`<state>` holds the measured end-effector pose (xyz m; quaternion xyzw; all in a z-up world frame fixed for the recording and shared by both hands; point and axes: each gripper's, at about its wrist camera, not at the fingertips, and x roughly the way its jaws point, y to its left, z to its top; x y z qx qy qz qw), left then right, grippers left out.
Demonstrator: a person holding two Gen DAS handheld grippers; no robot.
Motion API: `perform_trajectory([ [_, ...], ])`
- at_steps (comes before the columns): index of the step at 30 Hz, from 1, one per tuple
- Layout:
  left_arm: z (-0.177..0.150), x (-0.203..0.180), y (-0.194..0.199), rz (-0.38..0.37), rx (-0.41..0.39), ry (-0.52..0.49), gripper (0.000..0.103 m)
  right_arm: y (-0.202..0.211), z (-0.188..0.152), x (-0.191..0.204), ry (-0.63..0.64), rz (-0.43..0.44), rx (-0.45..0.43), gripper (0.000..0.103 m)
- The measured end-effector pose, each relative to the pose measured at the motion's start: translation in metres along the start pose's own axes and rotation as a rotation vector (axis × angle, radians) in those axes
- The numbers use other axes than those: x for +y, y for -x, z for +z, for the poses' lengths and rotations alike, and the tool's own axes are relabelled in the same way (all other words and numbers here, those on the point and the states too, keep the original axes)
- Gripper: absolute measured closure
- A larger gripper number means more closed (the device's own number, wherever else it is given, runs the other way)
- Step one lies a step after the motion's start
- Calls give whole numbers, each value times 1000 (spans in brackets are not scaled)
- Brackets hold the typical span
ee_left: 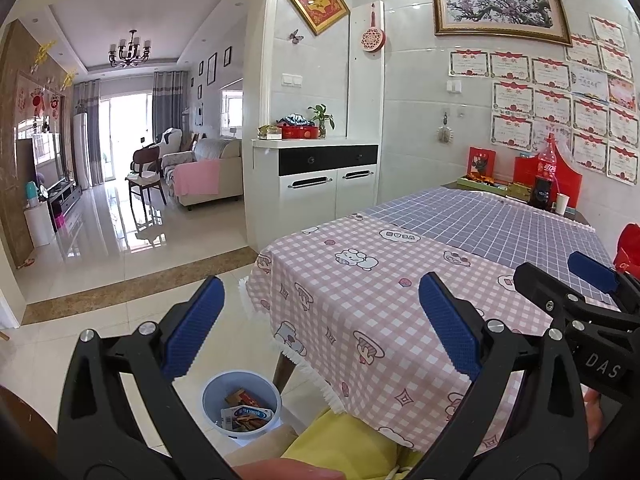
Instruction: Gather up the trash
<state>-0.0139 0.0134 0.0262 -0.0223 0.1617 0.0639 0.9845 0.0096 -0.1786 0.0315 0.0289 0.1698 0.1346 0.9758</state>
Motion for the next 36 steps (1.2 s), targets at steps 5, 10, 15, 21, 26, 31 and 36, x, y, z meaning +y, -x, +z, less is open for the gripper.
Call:
perform_trajectory([
  [5,0,0,-1,0,2,0,7,0,-1,1,-1,-1,1,15],
  [10,0,0,0,2,2,-1,7,-1,-2,1,-2,-1,3,15],
  [15,-1,0,0,14,-5,-5,7,-1,-2,1,-1,-1,-1,15],
  [21,-3,0,1,12,-8,-3,7,-2,-3,1,-3,1,-1,15],
  [26,-4,-1,3,15,-5,-3,7,-2,-3,1,-2,-2,1,15],
  [31,-3,-1,2,7,-5,-4,7,-3,-4,0,-6,-3,13,15],
  [36,-3,0,1,8,-12,-11,7,-3,-5,1,-4,-9,16,15],
])
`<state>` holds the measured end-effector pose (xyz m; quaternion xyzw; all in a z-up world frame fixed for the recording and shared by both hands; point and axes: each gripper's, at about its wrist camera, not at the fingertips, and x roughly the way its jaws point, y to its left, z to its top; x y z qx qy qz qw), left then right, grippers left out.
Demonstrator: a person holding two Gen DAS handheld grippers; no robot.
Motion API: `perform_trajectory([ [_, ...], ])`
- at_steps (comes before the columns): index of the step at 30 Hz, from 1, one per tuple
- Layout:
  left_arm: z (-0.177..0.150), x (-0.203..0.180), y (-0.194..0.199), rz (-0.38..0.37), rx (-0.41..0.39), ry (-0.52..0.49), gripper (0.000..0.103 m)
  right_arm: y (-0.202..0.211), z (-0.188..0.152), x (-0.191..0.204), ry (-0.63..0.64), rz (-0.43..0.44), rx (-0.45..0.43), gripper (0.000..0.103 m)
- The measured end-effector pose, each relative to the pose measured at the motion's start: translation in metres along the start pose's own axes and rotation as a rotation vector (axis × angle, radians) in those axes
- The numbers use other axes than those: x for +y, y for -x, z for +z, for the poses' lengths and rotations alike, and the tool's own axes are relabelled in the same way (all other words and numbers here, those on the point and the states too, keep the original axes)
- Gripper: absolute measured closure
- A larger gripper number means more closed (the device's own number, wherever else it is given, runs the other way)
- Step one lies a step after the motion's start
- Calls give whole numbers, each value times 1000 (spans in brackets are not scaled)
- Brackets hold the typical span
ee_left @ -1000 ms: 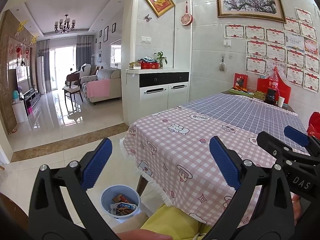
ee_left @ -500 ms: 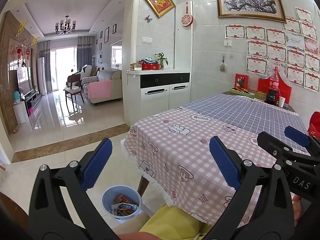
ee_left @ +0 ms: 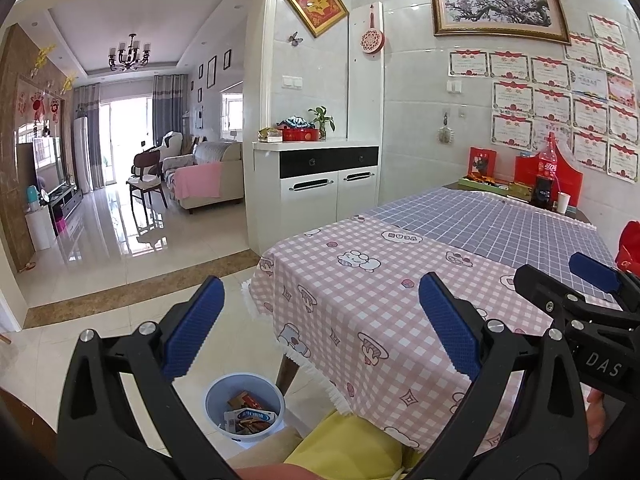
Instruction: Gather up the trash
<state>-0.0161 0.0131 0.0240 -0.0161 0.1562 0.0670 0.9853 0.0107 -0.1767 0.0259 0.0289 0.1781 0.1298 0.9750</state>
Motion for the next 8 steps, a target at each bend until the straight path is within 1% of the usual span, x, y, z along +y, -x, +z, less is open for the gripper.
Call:
perform_trajectory([
  [4,1,0,2,4,-15,-7,7,-1,1,-1,-5,2,3,15],
  [8,1,0,1,-10,-15,0,7,-4,1,-1,0,-27,12,15],
])
